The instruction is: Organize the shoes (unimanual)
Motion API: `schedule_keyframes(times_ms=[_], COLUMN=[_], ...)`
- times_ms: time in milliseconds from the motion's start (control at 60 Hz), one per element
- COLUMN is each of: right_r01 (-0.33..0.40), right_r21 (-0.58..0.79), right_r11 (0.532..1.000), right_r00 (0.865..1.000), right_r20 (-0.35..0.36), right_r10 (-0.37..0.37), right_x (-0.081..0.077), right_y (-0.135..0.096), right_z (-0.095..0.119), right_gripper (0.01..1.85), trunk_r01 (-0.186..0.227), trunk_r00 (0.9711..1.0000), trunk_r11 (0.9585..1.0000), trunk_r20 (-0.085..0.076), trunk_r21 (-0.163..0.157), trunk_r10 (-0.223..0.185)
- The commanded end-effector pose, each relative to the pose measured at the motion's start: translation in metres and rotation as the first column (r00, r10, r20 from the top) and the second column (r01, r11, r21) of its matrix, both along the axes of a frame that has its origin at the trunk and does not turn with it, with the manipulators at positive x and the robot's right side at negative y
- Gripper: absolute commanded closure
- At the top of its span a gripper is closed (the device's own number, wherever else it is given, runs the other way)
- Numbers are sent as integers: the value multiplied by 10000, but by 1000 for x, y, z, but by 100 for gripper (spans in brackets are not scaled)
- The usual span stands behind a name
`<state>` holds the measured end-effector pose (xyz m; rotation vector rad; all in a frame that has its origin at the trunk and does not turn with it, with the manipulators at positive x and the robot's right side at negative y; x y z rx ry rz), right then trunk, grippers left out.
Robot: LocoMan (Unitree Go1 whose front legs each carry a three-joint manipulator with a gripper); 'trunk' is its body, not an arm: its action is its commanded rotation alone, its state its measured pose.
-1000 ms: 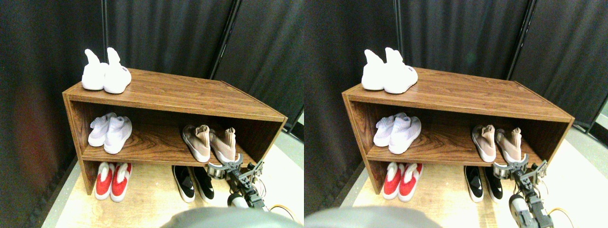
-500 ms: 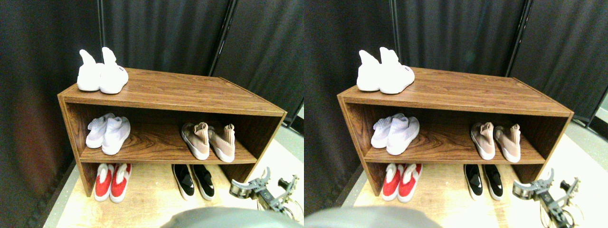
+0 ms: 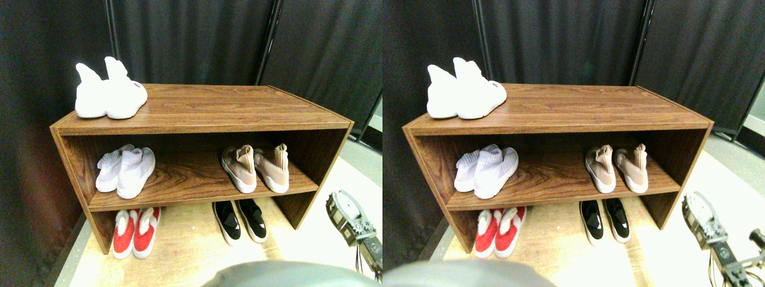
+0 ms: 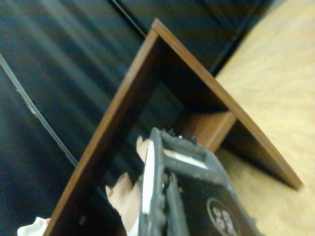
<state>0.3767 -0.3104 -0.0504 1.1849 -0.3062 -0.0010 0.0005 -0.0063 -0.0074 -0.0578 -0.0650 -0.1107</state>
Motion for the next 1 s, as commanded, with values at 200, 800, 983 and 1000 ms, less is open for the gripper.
schedule_keyframes(times_ms=[200,800,983,1000], right_r01=[-456,1159,1168,1205], right_r21=[-46,155,-191,-186], right_r11=[9989,9931,9930,9925], right_r00=[9971,9899,9859,9844], right_r20=[607,-837,-1182,-1268], right_r10=[458,-1143,-1182,-1219], right_x=[28,99,112,114], right_y=[-23,-37,-34,-34], right_z=[15,-1,-13,-14], right_gripper=[180,180,180,180], trunk_r01=[242,123,60,60], trunk_r00=[9997,9999,9999,9999], trunk_r11=[9995,9993,9991,9991], trunk_r20=[87,84,101,101], trunk_r21=[-188,-355,-430,-430], trunk_r10=[-241,-120,-56,-56])
